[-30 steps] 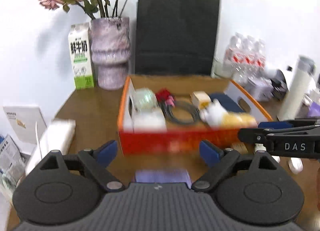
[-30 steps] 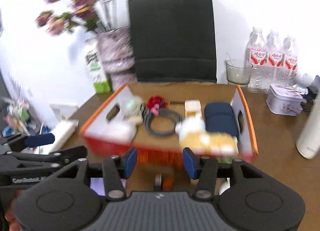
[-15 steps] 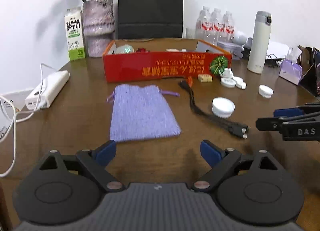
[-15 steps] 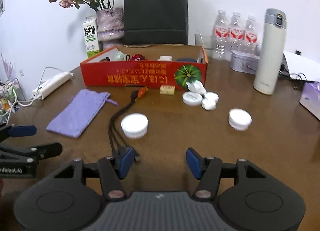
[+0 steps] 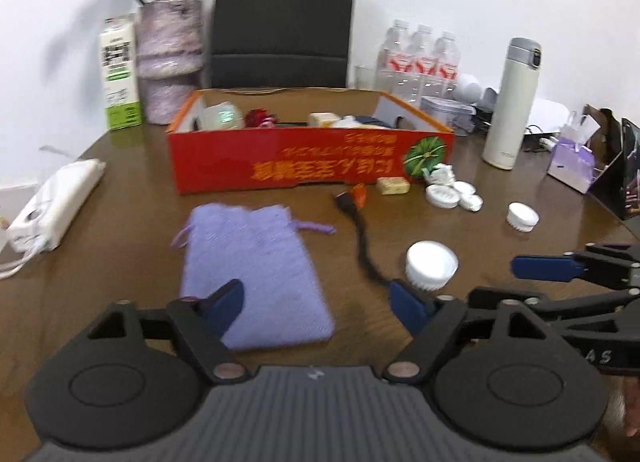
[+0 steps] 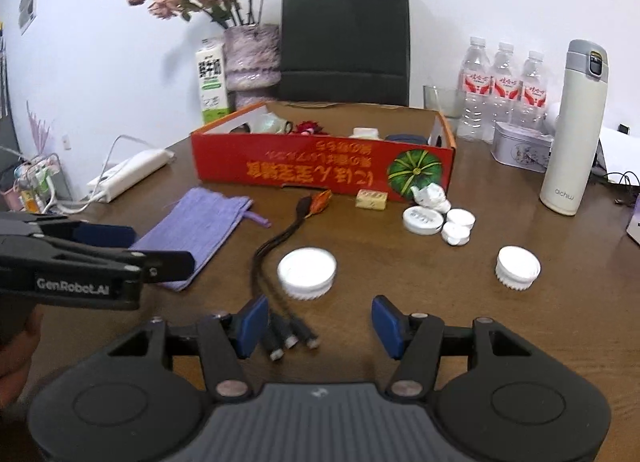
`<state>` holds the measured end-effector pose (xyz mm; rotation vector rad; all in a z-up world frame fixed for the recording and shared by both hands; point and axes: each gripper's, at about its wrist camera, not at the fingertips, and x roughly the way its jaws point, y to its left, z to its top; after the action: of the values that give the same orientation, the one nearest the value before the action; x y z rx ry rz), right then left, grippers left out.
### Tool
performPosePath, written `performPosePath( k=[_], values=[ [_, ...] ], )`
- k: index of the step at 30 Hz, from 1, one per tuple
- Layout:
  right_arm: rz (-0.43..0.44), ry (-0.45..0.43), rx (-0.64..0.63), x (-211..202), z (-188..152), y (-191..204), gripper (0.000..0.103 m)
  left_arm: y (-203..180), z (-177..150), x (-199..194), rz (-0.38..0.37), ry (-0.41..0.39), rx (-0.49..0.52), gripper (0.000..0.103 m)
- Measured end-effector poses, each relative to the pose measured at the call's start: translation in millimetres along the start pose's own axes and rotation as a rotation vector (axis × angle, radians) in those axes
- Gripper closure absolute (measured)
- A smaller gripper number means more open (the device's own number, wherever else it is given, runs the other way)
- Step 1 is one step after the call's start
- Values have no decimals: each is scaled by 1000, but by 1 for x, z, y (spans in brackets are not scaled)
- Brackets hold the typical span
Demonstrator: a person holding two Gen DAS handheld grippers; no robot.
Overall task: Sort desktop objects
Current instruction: 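Move both tools back over the black cable and white caps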
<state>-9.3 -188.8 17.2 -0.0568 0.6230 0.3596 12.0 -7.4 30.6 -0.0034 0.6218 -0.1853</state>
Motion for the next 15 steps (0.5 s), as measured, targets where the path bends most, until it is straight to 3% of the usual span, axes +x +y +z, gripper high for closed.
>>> performPosePath(
  k=[4,6,8,11,15],
  values=[
    [21,7,-16,25,11,-2,47,-2,18,15,29,-39,41,29],
    [4,20,-37,37,16,2,56,4,25,19,16,-36,35,29],
    [14,22,-27,47,19,-1,75,4,27,22,-17,-26,44,29],
    [-6,28,6,61,19,-12,75,-6,22,33,-32,5,81,30],
    [2,21,28,62,24,-26,70,-22,22,61,-41,89,111,51]
  ],
)
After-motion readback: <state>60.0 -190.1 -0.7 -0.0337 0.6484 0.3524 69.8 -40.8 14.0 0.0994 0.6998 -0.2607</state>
